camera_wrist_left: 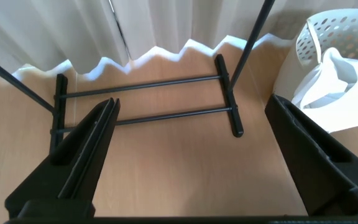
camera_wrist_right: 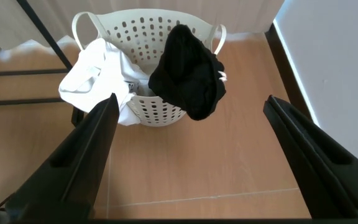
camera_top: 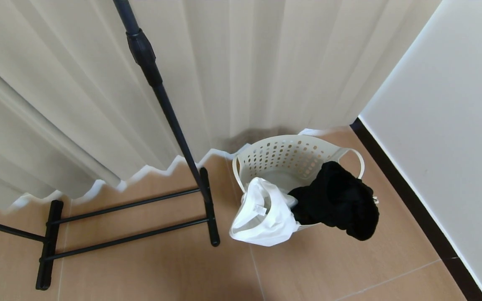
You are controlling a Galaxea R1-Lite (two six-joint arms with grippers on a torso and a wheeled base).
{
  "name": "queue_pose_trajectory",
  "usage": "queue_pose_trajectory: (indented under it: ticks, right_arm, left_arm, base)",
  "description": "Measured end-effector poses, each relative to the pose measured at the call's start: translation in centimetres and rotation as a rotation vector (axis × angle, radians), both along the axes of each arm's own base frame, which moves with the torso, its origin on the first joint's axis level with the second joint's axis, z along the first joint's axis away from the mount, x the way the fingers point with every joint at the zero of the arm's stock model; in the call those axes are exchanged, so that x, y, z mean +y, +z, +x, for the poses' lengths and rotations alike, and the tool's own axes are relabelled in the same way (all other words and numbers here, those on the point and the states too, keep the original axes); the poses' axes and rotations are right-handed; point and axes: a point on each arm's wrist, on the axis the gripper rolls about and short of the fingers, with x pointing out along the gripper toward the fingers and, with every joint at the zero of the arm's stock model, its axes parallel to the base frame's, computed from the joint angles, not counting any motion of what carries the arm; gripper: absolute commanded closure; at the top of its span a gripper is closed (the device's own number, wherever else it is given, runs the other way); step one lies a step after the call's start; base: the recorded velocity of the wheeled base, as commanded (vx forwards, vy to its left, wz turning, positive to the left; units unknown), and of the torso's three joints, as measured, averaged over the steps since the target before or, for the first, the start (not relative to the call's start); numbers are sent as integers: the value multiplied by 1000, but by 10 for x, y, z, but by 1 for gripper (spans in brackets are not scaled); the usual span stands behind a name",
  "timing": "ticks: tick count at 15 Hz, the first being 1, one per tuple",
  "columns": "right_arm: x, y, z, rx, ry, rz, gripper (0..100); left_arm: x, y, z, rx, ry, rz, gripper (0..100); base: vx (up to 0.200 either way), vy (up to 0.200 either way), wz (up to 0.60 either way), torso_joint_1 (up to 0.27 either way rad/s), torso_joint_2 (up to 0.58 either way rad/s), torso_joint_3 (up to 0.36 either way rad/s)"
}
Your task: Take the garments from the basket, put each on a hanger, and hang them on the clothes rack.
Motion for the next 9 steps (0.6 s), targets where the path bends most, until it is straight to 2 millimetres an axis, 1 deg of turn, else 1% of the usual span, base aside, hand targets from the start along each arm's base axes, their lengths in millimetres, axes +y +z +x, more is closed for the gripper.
queue_pose_trajectory:
  ticks: [3,9]
  right_arm:
    - [0,0,0,0,0,0,0]
    - [0,-1,0,12,-3,-19,0]
  left_arm:
    - [0,0,0,0,0,-1,0]
    - [0,0,0,0,0,-2,0]
  base:
    - [0,0,0,1,7,-141]
    - [0,0,0,0,0,0]
